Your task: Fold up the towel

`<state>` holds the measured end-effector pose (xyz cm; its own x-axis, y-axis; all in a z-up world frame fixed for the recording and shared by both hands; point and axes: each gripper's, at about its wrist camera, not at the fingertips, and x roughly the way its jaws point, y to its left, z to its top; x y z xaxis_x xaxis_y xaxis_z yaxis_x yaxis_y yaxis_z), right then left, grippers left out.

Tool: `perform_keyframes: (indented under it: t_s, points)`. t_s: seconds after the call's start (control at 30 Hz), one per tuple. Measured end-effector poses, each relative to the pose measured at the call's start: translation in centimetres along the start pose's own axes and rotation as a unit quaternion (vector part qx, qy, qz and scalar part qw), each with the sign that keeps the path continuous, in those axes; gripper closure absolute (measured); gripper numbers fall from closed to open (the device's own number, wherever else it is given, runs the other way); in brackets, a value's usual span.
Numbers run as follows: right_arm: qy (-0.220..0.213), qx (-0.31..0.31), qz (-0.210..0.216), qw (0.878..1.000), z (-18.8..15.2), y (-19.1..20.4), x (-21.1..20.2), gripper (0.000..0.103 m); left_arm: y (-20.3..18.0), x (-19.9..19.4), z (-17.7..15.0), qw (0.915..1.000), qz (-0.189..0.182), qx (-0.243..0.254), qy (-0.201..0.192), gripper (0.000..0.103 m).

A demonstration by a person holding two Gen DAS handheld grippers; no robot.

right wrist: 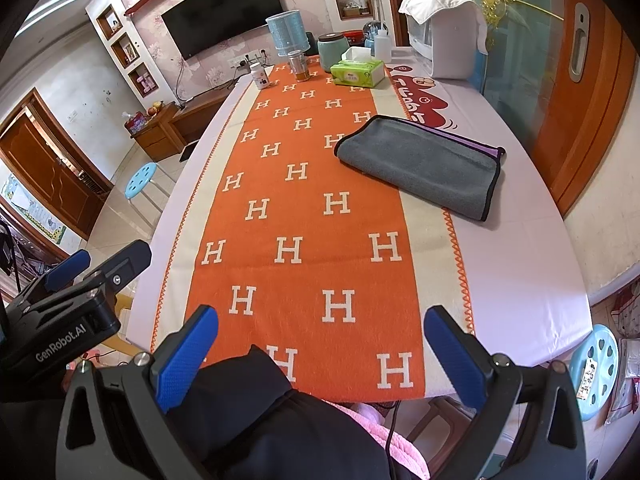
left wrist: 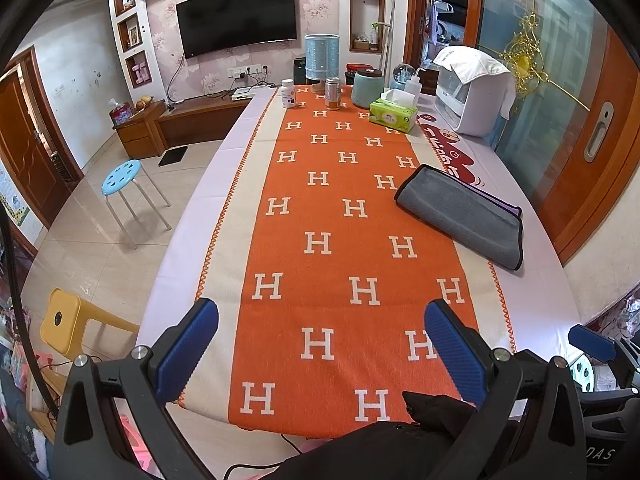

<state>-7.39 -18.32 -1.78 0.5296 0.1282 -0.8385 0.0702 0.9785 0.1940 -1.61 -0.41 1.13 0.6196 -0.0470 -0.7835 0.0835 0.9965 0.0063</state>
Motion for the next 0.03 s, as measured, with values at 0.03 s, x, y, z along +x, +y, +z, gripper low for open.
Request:
perform_keyframes:
  t_s: [0.03]
  points:
    - [0.0, 0.0, 0.0, 1.0, 0.0, 0.0, 0.0, 0.0, 0.04, 0.0, -0.01, 1.0, 0.0, 0.0, 0.0, 0.0]
